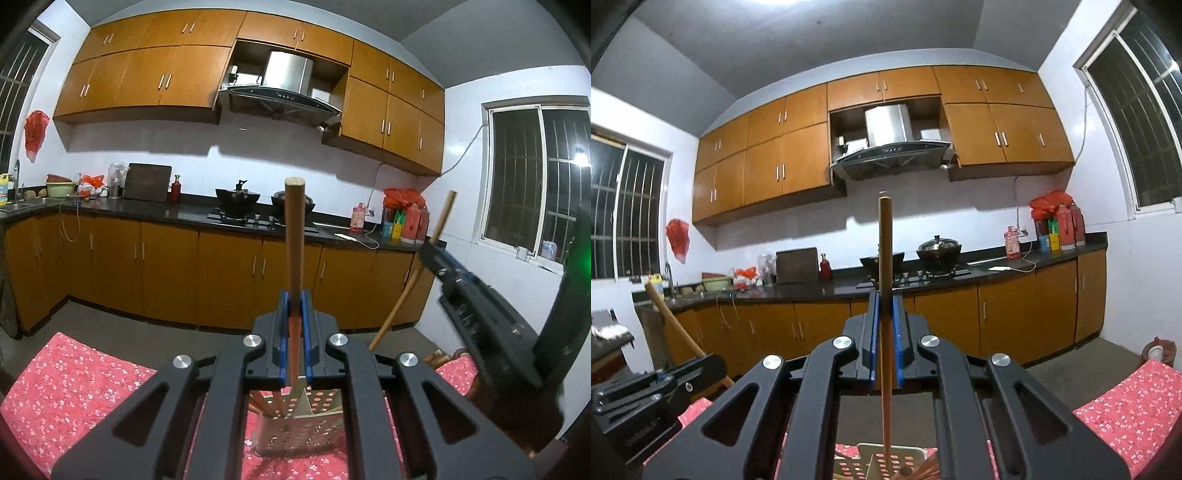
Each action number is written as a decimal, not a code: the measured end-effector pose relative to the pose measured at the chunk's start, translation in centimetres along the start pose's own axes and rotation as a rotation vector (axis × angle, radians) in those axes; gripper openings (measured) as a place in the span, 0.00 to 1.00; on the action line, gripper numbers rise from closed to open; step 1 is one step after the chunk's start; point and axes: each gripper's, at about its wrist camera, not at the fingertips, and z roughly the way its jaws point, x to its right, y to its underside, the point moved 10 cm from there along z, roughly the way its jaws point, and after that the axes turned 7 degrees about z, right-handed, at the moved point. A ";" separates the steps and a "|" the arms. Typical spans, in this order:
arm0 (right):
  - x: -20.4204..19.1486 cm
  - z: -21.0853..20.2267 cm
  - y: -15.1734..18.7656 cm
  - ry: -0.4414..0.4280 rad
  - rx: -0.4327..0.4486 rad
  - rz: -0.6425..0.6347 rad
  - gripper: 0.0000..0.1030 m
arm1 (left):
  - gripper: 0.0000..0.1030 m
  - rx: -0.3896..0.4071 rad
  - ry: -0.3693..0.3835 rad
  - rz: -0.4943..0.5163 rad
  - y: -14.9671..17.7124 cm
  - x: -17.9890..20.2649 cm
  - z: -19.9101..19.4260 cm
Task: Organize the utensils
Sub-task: 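Lower both chopsticks into the holder and open both grippers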
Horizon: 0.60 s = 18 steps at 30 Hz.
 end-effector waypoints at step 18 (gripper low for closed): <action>1.9 -4.5 0.6 -0.024 -0.100 0.063 0.49 | 0.29 -0.047 0.021 -0.043 1.5 -1.0 -0.5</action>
